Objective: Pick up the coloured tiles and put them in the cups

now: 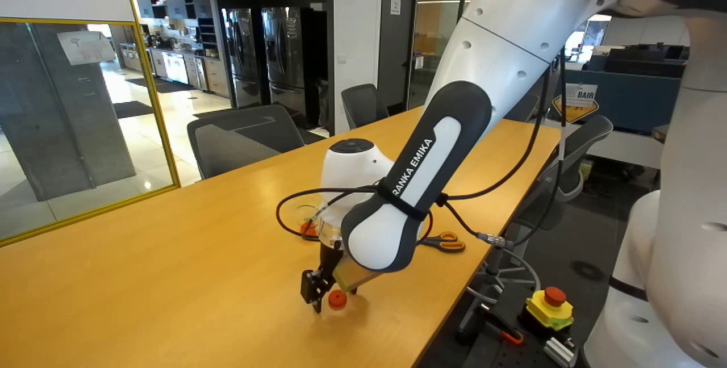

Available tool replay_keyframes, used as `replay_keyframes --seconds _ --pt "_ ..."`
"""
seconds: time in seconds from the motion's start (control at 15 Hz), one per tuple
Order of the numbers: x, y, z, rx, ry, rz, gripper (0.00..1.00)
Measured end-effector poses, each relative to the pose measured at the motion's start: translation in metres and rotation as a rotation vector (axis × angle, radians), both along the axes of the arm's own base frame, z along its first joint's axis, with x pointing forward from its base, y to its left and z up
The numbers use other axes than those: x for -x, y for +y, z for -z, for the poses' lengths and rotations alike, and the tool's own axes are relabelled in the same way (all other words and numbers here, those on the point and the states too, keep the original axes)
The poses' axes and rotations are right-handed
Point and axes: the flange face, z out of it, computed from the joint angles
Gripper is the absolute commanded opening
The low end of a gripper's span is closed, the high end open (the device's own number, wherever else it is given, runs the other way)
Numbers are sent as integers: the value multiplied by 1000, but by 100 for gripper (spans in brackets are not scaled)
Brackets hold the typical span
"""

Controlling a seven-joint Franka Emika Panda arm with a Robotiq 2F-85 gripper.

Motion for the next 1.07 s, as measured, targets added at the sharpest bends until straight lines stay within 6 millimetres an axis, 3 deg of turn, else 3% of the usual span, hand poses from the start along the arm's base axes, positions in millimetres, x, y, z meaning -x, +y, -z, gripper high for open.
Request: replay_keyframes --seconds 0.33,1.07 --pt "-5 -3 -4 -3 -20 7 21" --pt "-6 3 -8 45 -53 -42 24"
